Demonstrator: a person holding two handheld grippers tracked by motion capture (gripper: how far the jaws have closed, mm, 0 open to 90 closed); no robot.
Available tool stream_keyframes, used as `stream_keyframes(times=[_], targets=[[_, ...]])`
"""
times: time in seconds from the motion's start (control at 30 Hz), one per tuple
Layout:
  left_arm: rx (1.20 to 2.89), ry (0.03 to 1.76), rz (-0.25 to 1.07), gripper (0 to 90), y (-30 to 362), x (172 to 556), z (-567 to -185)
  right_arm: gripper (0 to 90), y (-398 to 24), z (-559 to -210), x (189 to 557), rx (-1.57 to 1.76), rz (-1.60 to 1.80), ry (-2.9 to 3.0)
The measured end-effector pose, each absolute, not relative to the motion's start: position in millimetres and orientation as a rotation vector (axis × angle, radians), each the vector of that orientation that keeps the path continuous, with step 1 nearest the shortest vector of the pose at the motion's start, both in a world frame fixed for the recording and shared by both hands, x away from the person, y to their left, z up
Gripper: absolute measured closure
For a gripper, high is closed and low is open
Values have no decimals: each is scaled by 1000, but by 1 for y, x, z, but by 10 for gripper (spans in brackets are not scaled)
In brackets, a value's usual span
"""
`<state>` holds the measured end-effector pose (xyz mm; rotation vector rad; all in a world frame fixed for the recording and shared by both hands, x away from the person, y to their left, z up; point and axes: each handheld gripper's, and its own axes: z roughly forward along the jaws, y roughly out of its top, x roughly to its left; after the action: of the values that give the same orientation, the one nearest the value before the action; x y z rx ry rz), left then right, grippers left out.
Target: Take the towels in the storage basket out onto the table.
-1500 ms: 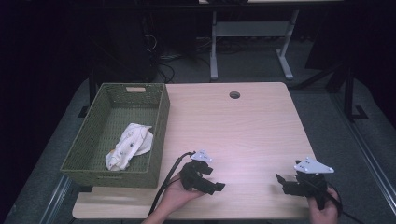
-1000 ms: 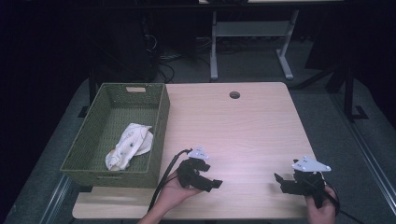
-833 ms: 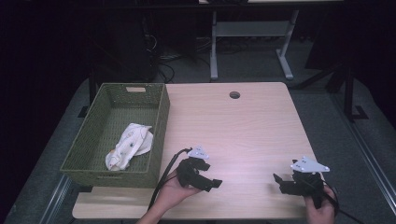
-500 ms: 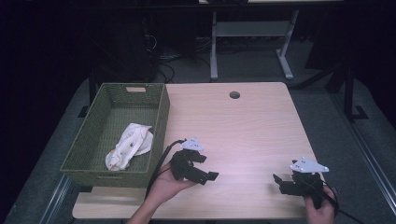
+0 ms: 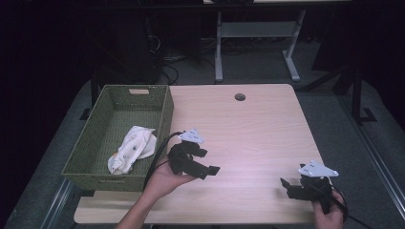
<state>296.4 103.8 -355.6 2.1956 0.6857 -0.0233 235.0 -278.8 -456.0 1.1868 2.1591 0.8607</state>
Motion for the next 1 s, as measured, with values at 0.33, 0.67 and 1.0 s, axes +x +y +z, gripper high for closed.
stream_keyframes(times=[0.33, 0.67, 1.0], targets=[[2208, 707, -11, 203, 125, 305, -336, 139, -279, -456, 235, 1188, 862, 2157], [2194, 735, -4, 203, 152, 317, -317, 139, -279, -456, 236, 1190, 857, 2156], [2168, 817, 26, 205, 204, 326, -301, 139, -280, -454, 235, 1191, 865, 2149]])
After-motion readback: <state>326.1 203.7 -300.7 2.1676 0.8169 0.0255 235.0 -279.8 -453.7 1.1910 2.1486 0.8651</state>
